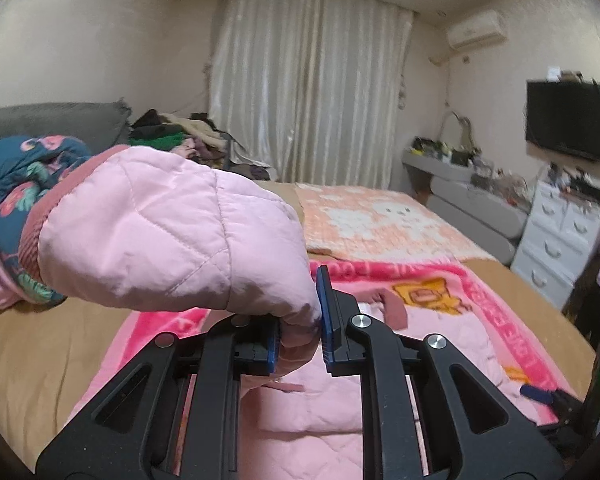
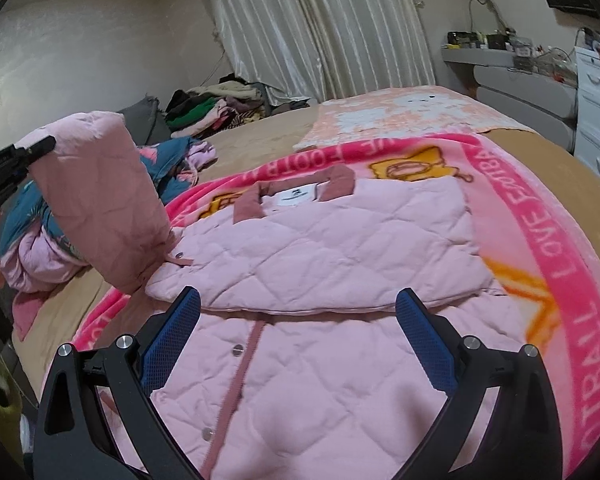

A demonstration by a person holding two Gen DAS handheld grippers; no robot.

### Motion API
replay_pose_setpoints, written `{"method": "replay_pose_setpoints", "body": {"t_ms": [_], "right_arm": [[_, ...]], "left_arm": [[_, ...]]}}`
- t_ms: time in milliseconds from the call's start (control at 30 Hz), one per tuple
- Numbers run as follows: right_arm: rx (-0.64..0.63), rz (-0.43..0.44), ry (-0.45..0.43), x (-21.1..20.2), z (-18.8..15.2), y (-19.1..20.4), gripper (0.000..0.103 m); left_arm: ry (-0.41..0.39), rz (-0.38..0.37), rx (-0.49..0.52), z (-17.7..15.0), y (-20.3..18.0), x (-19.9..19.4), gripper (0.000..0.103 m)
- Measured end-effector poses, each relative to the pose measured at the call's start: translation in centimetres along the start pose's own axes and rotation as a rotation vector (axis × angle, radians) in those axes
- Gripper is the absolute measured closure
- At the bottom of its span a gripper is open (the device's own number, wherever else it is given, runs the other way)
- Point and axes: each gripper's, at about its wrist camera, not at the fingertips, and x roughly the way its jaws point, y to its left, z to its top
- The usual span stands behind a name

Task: Fold large clothes
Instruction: 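Lay the sleeve across the jacket front and open the left tool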

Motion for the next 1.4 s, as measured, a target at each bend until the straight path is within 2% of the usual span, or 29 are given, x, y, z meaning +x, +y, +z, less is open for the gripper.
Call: {"method": "replay_pose_setpoints", "body": {"t_ms": [300, 767, 967, 1233, 1400], "right_arm": [[0.076, -0.006, -0.001, -1.0, -0.4, -4.0, 0.006], [0.15, -0.031, -0.01, -2.6, -1.0, -7.7, 0.006], [0.17, -0.057, -0.013, -3.4, -1.4, -9.0, 0.006], [0.189, -0.075, -0.009, -4.0, -1.7, -9.9, 0.006], [0.179, -0.077, -0.011, -4.3, -1.5, -9.6, 0.006]], "left_arm": [[0.09, -0.064, 0.133, -2.8, -7.0, 2.8, 0.094], [0.214, -0.125, 0.191, -8.2, -11.9, 5.8, 0.094], [0.276, -0.12, 0.222, -11.4, -13.5, 6.8, 0.094], [0.346, -0.086, 0.319, -15.1, -15.5, 7.7, 0.092], [0.376, -0.075, 0.367, -16.4, -16.3, 7.9, 0.082]]}}
